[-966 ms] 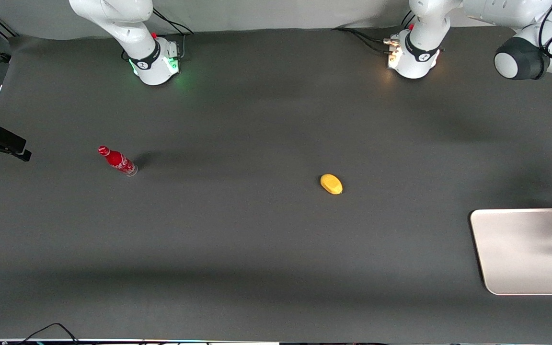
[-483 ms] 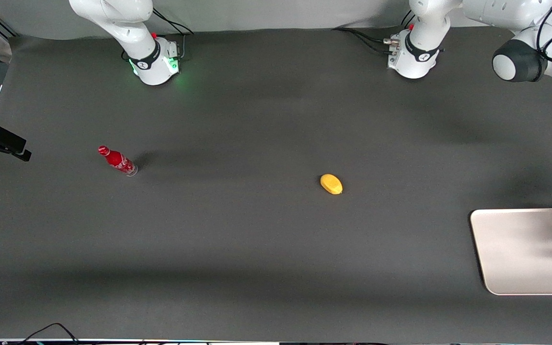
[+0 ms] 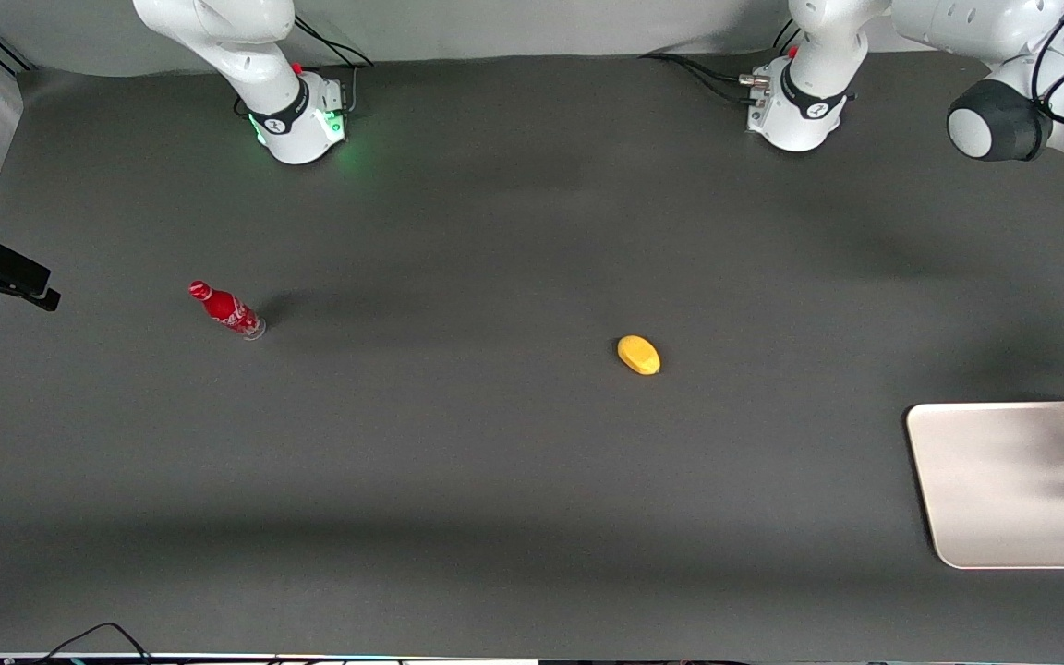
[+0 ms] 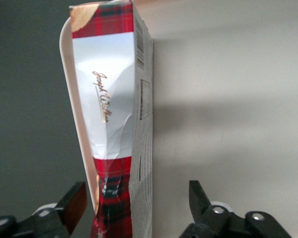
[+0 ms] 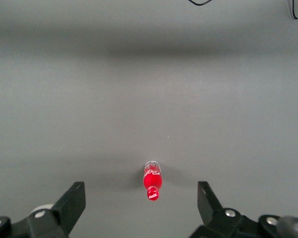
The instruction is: Place red cookie box on tray
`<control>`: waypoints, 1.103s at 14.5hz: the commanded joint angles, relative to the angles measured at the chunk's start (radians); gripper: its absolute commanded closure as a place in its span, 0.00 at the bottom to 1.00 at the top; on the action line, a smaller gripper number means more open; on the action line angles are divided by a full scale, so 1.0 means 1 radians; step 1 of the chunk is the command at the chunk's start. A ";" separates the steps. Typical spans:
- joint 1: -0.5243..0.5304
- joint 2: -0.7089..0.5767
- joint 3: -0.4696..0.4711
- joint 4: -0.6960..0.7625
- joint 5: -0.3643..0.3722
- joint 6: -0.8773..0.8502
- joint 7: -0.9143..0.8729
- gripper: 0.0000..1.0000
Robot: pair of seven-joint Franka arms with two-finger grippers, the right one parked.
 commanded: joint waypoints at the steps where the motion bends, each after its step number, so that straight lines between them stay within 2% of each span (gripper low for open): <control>1: -0.006 -0.051 0.034 0.059 -0.009 -0.165 0.005 0.00; 8: -0.032 -0.280 0.051 0.047 0.001 -0.480 -0.004 0.00; 12: -0.053 -0.441 0.037 0.013 0.004 -0.674 -0.092 0.00; 13: -0.062 -0.485 0.030 -0.016 0.005 -0.705 -0.107 0.00; 15: -0.067 -0.649 -0.065 -0.189 0.013 -0.720 -0.220 0.00; 16: -0.069 -0.718 -0.110 -0.268 0.040 -0.708 -0.260 0.00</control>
